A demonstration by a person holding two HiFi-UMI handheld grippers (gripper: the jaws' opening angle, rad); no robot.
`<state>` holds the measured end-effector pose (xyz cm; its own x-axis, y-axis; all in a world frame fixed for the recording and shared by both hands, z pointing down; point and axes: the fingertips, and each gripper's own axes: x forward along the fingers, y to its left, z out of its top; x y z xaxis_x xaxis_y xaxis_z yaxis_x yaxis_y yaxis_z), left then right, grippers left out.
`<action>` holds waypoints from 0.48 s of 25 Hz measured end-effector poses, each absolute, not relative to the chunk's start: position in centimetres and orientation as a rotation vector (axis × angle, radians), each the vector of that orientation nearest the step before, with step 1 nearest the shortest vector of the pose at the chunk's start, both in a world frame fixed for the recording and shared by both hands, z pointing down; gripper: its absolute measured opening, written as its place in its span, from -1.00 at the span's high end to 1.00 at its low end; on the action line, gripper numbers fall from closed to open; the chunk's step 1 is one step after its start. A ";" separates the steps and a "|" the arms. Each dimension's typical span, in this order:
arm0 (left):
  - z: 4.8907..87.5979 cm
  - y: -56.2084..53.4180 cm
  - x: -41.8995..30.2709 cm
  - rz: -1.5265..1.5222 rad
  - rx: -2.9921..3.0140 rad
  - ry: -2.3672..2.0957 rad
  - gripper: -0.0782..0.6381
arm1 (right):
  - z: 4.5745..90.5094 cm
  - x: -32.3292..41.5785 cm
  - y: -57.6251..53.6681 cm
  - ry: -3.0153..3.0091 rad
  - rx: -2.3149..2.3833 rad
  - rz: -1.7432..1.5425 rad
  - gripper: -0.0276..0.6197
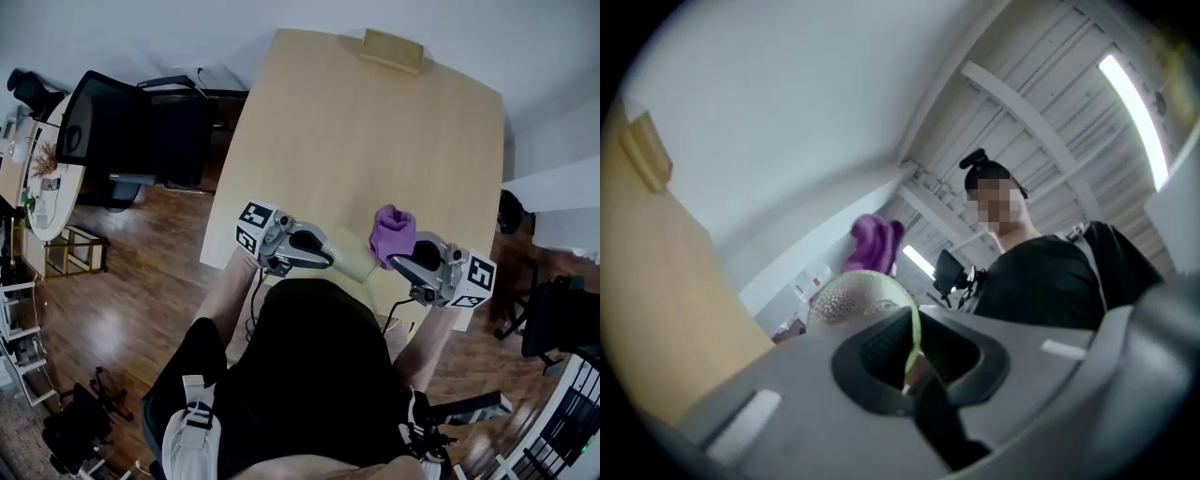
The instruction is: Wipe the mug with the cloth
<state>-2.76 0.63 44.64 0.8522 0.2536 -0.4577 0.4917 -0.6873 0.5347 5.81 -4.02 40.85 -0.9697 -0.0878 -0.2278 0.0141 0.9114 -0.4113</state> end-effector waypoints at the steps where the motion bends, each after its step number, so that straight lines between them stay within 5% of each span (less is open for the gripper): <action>1: 44.9 0.3 -3.0 -0.451 2.348 0.517 0.67 | 40.4 5.7 -2.8 2.903 -0.019 -0.525 0.73; 12: 49.0 5.5 1.3 -0.055 2.378 0.734 0.65 | 48.1 -2.5 -2.3 3.286 0.029 -0.514 0.73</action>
<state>1.26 5.53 49.03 0.8432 0.4919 -0.2170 0.5188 -0.6388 0.5681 -2.55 -2.31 48.06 -0.9829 0.0452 0.1783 -0.0114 0.9525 -0.3043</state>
